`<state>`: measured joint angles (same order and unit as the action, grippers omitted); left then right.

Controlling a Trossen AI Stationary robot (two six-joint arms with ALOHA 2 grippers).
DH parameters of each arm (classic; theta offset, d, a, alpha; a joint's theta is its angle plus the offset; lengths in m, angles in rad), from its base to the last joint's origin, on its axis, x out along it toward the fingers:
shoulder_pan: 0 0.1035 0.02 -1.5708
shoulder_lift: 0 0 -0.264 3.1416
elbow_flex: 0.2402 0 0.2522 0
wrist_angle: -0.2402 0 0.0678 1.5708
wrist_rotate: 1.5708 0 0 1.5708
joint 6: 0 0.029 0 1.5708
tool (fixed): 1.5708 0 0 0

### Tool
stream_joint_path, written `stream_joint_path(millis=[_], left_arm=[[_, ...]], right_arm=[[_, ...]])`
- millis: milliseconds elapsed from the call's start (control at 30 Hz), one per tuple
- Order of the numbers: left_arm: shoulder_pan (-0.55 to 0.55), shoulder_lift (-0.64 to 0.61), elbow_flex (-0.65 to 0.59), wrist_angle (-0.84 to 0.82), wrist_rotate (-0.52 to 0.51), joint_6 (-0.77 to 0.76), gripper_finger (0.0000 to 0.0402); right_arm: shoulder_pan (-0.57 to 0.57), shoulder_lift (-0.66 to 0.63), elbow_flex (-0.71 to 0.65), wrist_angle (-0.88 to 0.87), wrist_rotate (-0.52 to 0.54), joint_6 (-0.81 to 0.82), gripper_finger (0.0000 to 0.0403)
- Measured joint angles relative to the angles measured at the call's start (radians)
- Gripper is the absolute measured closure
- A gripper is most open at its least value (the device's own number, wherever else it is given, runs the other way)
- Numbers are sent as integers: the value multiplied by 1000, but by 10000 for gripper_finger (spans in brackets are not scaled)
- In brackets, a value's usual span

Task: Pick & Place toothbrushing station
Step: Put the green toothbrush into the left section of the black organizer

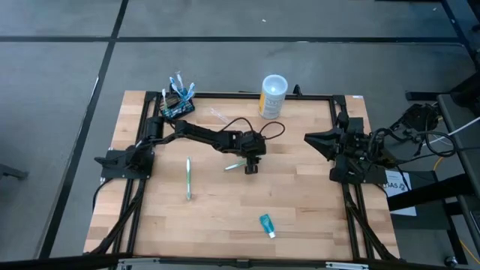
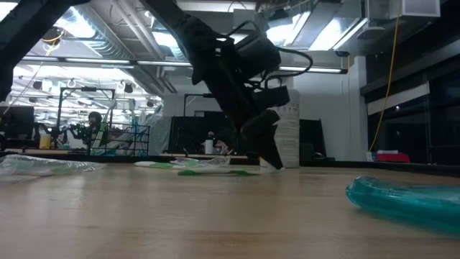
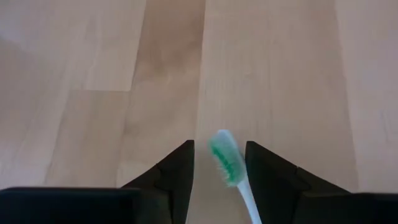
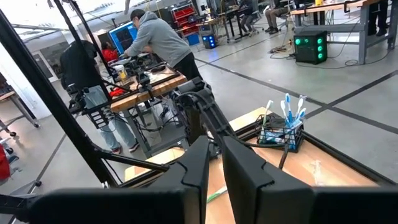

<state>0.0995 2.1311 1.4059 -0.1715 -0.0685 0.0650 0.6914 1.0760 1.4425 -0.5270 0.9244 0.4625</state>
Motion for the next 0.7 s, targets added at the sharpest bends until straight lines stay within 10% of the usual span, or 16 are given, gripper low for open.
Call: stream_joint_path(millis=[700], left_arm=[[14,20,2,-8,152,-98,387]], right_arm=[[0,0,0,-3,2,2,353]])
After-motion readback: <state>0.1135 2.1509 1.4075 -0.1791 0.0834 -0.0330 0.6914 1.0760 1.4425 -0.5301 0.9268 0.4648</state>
